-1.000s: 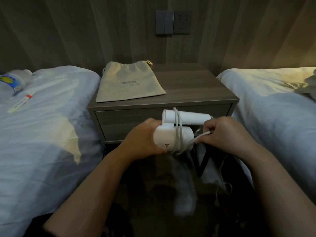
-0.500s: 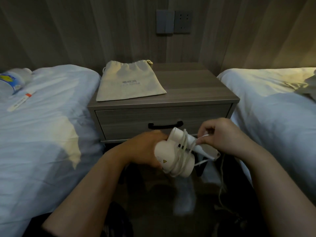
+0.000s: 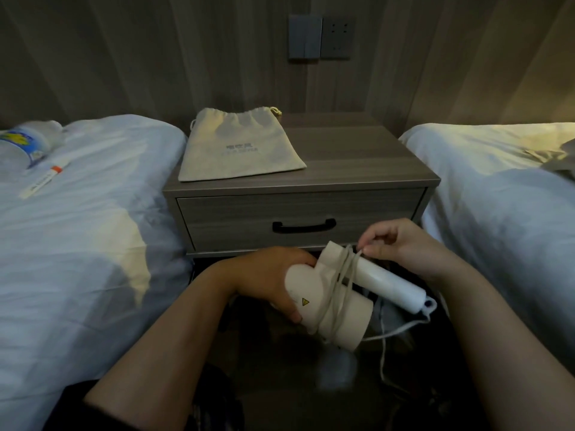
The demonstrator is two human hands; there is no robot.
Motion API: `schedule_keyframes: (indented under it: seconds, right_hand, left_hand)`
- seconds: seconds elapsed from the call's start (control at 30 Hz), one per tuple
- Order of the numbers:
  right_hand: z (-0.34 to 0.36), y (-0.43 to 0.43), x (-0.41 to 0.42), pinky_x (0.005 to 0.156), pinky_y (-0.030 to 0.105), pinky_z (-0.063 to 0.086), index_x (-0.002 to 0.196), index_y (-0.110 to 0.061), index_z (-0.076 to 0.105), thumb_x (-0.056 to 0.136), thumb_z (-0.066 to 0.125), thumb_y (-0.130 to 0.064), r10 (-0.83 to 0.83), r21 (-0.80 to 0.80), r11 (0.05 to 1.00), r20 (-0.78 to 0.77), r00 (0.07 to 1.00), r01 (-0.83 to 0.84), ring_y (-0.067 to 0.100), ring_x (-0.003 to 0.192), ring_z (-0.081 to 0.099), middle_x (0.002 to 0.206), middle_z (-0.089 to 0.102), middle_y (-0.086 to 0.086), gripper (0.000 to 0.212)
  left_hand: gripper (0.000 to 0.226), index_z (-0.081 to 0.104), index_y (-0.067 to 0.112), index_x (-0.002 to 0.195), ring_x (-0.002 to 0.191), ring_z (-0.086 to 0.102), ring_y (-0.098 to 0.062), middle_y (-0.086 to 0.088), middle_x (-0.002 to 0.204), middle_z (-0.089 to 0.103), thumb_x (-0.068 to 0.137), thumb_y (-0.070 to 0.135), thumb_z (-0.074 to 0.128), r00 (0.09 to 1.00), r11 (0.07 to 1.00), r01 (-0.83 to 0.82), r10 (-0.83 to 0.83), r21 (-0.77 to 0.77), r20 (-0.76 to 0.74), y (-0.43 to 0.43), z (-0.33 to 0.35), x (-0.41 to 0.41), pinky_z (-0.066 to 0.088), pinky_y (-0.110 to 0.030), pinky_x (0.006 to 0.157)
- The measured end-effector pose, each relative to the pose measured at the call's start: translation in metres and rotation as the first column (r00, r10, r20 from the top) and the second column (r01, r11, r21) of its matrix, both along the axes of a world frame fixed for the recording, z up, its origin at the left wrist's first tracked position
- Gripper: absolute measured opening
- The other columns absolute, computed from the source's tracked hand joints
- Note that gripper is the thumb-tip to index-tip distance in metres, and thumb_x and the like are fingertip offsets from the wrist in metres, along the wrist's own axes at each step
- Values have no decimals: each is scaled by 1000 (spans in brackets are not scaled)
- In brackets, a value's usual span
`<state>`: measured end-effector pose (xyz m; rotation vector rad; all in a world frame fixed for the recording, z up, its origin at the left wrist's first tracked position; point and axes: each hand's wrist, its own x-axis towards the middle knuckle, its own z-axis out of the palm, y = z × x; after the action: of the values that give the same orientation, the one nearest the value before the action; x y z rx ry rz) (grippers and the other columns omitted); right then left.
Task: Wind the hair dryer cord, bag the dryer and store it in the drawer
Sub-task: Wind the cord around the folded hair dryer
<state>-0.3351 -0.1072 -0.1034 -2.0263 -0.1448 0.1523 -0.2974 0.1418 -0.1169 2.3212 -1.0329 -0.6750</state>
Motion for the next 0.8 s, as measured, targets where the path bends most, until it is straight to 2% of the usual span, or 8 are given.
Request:
schedule_keyframes:
  seconds: [0.13,0.27,0.37,0.43,0.5,0.63,0.73,0.8]
  right_hand:
    - [-6,-7,4,47,14,43,70,-9,63,86,57,0,-52,172,983,-84,995,66,2,43,51,51,59,-4,19]
    - [-16,-4,15,42,13,47,55,-14,67,93,45,-1,-147,353,906,-254,956,233,1,40,57,51,63,-3,45]
    - [-28,2,21,48,17,52,92,2,62,92,43,5,-209,501,780,-356,911,375,10,61,69,83,71,14,19]
    - [-31,2,21,56,19,54,114,5,57,86,57,-1,-247,542,747,-312,917,386,16,83,71,100,67,18,29]
    - [-27,2,20,53,17,54,100,-3,67,71,75,-12,-202,609,731,-236,950,307,7,66,71,80,71,7,32]
    - [-26,7,15,45,16,42,71,-16,77,69,63,0,-73,696,699,-160,984,165,10,50,54,60,62,1,21]
    - [-27,8,16,50,18,39,85,-5,69,55,73,2,73,780,619,-168,983,87,9,55,51,65,57,4,32]
    - [-26,11,16,53,21,41,97,-2,58,50,85,-14,159,794,606,-185,970,52,11,63,53,73,56,6,55]
  left_hand:
    - [70,51,32,120,100,55,3,21,111,55,60,19,85,997,995,-23,15,-101,-78,0,0,-1,47,-10,80]
    - [66,53,43,109,103,60,-6,18,111,61,55,21,83,971,971,-74,18,-229,-237,-6,0,-5,52,-23,83]
    - [67,55,40,108,103,60,-13,8,110,62,44,33,76,937,925,-177,53,-336,-346,-11,-3,-6,54,-29,84]
    - [70,57,30,110,104,60,-22,-3,111,61,43,29,76,902,863,-277,81,-423,-425,-14,-8,-4,54,-38,87]
    - [71,58,25,108,96,61,-19,-5,104,62,39,25,76,858,764,-400,117,-507,-501,-17,-9,-3,55,-34,82]
    - [58,61,24,98,80,65,-13,1,87,67,44,12,79,764,535,-608,195,-586,-615,-23,-8,-1,56,-24,66]
    - [40,61,25,94,77,63,-15,0,83,67,69,-6,70,707,405,-698,263,-590,-656,-26,-7,-2,56,-23,60]
    - [38,60,27,93,79,63,-14,0,86,66,71,-3,71,698,385,-715,329,-584,-636,-27,-8,-2,56,-25,64]
